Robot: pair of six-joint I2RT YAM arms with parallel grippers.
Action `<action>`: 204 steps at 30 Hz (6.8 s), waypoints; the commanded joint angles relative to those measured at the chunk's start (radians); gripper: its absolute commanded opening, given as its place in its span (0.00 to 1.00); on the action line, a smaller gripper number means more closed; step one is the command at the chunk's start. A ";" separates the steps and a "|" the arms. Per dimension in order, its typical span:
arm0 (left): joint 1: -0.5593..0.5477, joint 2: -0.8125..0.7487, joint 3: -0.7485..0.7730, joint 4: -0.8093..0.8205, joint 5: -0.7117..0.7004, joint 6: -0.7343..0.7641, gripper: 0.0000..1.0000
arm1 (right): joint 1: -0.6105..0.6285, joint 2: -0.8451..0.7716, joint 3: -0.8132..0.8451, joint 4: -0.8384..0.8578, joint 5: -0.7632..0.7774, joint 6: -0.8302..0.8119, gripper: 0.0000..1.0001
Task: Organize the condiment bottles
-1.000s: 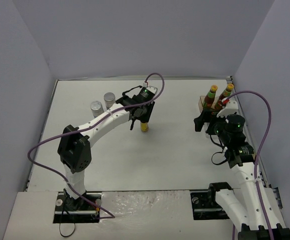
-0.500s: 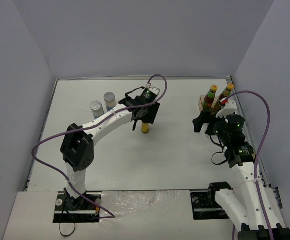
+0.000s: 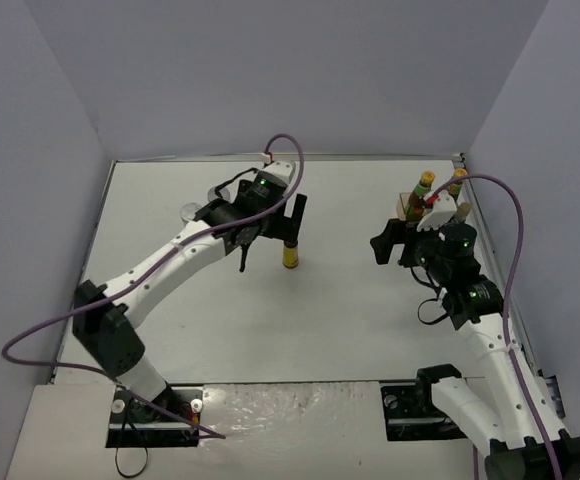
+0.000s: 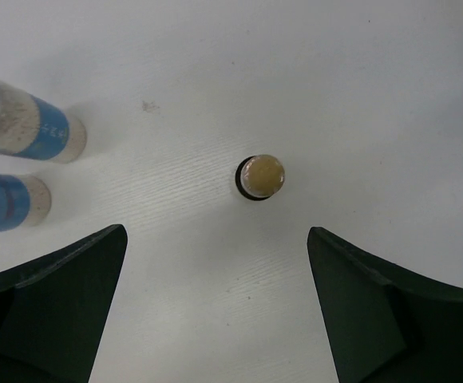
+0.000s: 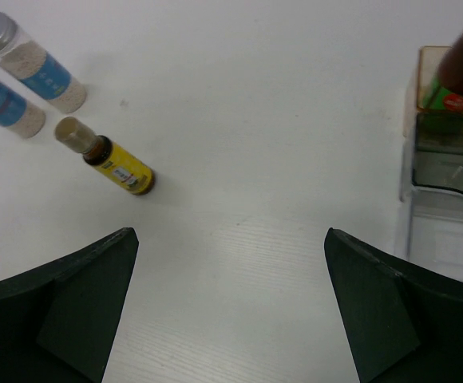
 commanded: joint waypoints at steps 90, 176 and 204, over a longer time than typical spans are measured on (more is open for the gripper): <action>0.444 -0.969 -0.757 0.012 -0.153 -0.004 0.97 | -0.223 0.469 0.127 0.640 0.350 -0.144 0.00; 0.560 0.089 -0.036 -0.015 0.146 0.050 0.41 | -0.185 -0.063 0.032 0.216 0.118 0.058 1.00; -0.136 0.149 0.073 -0.041 0.097 -0.084 0.34 | -0.162 -0.050 0.075 0.072 0.029 0.038 1.00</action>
